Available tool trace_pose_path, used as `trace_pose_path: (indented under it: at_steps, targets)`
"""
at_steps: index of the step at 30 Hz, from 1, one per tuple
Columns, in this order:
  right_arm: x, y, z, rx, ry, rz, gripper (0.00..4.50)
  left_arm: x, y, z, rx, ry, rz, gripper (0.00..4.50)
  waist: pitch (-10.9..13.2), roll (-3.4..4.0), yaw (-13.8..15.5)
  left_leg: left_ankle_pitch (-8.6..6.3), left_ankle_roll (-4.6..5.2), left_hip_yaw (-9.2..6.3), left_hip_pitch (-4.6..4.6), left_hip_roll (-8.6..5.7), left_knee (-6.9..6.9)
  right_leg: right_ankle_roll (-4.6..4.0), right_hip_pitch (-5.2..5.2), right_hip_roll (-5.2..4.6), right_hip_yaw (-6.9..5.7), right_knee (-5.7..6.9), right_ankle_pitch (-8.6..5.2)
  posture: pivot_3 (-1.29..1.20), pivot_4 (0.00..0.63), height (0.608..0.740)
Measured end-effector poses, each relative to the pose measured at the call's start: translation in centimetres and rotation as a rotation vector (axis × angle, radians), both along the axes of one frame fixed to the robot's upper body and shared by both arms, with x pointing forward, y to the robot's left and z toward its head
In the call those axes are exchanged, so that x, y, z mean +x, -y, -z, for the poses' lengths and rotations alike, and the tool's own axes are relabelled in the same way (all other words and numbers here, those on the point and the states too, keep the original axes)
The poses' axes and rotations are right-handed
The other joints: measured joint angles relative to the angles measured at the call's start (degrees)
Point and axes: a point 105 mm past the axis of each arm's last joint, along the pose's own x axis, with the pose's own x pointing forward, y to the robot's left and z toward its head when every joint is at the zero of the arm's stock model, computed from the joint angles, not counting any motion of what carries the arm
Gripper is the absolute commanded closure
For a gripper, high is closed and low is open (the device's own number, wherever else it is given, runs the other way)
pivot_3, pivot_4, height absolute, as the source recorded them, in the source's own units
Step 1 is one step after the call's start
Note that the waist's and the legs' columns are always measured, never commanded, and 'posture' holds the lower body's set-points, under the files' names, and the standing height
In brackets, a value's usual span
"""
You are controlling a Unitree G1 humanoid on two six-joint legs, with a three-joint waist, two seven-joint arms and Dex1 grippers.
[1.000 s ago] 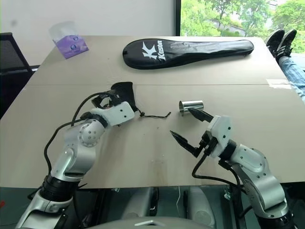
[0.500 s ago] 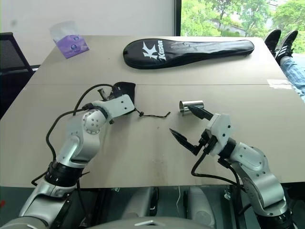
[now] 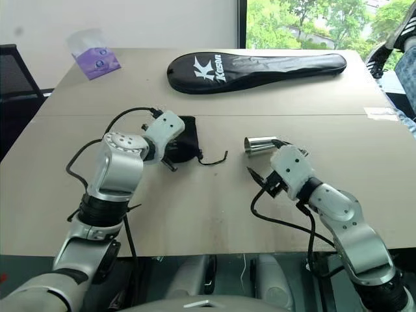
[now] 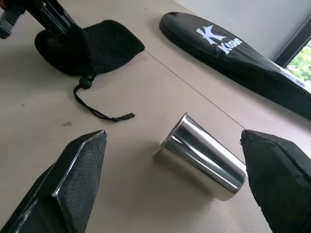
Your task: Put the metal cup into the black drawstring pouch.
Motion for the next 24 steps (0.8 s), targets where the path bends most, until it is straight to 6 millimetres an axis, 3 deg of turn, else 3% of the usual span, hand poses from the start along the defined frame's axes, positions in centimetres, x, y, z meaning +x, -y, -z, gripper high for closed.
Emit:
trace_pose_path:
  at_steps: [11,17,24]
  targets:
    - [2.9,-2.2,-0.8,-0.157,-0.069,0.093,0.00,0.4,0.2,0.5,0.001,0.015,-0.053,4.40,0.00,0.00,0.04,0.00,0.00,-0.02,-0.02,-0.02,-0.01,0.00,-0.03,-0.10,0.00,0.00,0.00,0.00,0.150,0.740]
    - [6.0,-3.0,-0.4,-0.174,-0.095,0.200,0.00,0.5,0.3,0.5,0.021,0.023,-0.050,4.40,0.01,0.00,-0.03,0.00,0.00,0.00,-0.02,-0.03,-0.02,-0.01,-0.08,-0.08,0.01,0.03,0.00,0.00,0.150,0.740]
    - [8.0,-2.0,0.9,-0.279,-0.044,0.322,0.00,0.4,-0.3,0.6,0.032,0.019,-0.072,4.40,0.01,0.01,0.03,0.01,-0.01,0.00,-0.04,-0.06,-0.05,-0.01,-0.08,-0.10,0.00,0.00,0.00,0.00,0.150,0.740]
